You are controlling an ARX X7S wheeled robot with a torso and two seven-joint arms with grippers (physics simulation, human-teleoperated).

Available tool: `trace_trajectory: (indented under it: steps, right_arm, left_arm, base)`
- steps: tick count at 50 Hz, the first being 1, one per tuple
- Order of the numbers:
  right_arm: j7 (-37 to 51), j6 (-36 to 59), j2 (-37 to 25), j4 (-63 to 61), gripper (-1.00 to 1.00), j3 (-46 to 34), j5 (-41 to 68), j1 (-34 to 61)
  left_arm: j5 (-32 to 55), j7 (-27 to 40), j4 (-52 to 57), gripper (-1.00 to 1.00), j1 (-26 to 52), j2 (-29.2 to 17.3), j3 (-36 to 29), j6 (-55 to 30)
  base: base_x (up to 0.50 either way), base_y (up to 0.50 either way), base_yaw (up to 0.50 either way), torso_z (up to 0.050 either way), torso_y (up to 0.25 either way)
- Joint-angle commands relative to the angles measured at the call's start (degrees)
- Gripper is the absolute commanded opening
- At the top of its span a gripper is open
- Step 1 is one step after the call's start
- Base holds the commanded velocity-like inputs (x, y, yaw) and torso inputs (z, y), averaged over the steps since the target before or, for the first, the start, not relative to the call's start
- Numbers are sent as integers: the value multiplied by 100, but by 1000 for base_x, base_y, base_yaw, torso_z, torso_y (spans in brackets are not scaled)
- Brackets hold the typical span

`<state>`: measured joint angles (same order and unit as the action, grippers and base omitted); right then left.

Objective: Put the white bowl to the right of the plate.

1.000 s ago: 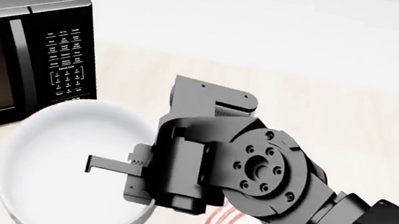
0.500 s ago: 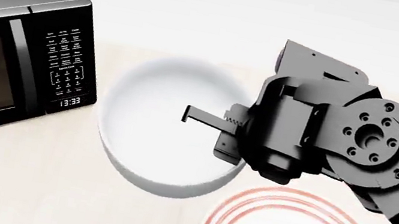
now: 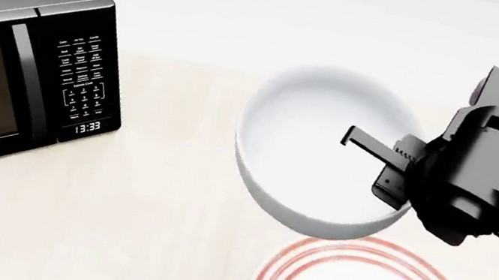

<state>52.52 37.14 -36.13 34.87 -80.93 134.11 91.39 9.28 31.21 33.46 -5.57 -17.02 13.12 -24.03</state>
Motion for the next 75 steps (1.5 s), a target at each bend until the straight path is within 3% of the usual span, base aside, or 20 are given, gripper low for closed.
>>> trace_trajectory:
  steps: [1, 20, 34, 75]
  right_arm:
    - [-65, -57, -617, -3, -100, 189, -1, 9]
    - [-396, 40, -1125, 602, -100, 287, 184, -130]
    - [-84, -567, -2154, -124, -100, 565, 528, -503]
    - [-497, -1628, -3630, -63, -100, 836, 1470, -1763]
  left_arm:
    - [-48, 46, 31, 100, 42, -26, -93, -88]
    - [-73, 85, -22, 100, 83, -54, -171, -91]
    - [-93, 126, 2, 100, 61, -69, -204, -102]
    - [-137, 226, 30, 100, 22, -107, -299, -80]
  base:
    - [0, 0, 0, 0, 0]
    - [0, 0, 0, 0, 1]
    - [0, 0, 0, 0, 0]
    - [0, 0, 0, 0, 1]
